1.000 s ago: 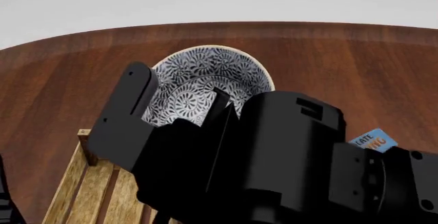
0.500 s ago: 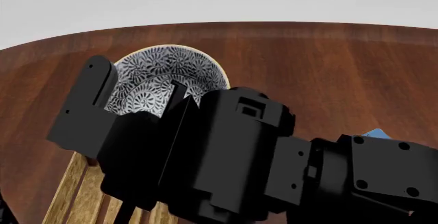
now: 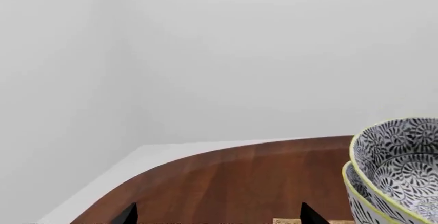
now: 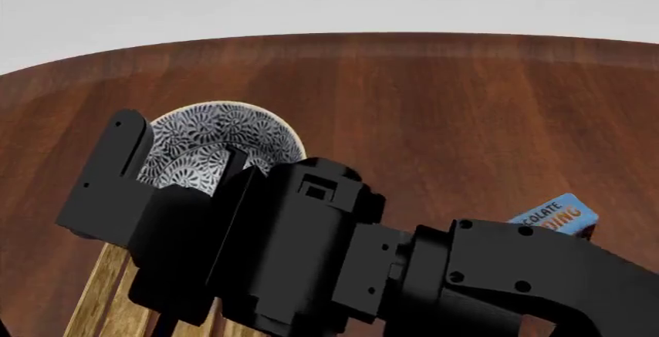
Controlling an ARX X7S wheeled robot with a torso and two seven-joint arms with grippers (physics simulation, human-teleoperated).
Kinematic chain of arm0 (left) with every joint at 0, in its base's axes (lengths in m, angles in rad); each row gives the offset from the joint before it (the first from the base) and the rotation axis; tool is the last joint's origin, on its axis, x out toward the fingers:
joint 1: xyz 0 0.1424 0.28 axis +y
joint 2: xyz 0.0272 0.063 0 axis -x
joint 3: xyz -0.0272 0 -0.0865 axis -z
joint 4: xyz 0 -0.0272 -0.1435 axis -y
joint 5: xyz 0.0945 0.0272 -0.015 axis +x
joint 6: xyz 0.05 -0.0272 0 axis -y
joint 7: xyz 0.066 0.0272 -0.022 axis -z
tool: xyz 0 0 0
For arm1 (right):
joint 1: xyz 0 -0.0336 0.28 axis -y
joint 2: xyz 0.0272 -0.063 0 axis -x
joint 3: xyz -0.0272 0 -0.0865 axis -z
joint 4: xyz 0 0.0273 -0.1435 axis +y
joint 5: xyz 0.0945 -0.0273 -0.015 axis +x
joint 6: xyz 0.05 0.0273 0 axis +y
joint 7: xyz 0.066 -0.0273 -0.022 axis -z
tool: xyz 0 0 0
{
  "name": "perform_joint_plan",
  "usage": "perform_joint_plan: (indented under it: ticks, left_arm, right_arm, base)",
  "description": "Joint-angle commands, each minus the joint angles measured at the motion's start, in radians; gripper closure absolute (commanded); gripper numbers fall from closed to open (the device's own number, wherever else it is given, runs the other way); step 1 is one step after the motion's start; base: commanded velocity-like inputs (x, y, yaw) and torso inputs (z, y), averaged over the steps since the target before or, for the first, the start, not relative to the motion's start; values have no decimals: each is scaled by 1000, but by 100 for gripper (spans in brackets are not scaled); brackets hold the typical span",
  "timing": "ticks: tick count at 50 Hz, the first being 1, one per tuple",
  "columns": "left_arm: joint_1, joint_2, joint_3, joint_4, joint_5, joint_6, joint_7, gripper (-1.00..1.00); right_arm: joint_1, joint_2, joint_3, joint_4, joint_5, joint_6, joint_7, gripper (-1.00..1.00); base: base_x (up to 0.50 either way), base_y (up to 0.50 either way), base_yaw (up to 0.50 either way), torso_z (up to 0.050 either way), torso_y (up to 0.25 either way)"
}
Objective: Stack the left bowl on the right bowl and place them in the tray.
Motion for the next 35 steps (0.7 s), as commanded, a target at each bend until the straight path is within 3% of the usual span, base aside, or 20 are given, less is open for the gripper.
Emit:
perform_joint_plan:
  ticks: [1, 19, 35]
  left_arm:
    - [8, -5, -3, 0, 1, 1, -6, -100]
    - [3, -10, 2, -8, 2, -5, -15, -100]
    - [13, -22, -16, 14, -11, -16, -23, -100]
  right_arm:
    - [-16, -51, -38, 106, -114, -80, -82, 100]
    - [-46, -143, -79, 226, -164, -181, -176, 100]
    - [-82, -149, -128, 231, -113, -254, -156, 100]
  base:
    - [0, 0, 0, 0, 0]
    - [0, 0, 0, 1, 1]
    - [0, 0, 0, 0, 1]
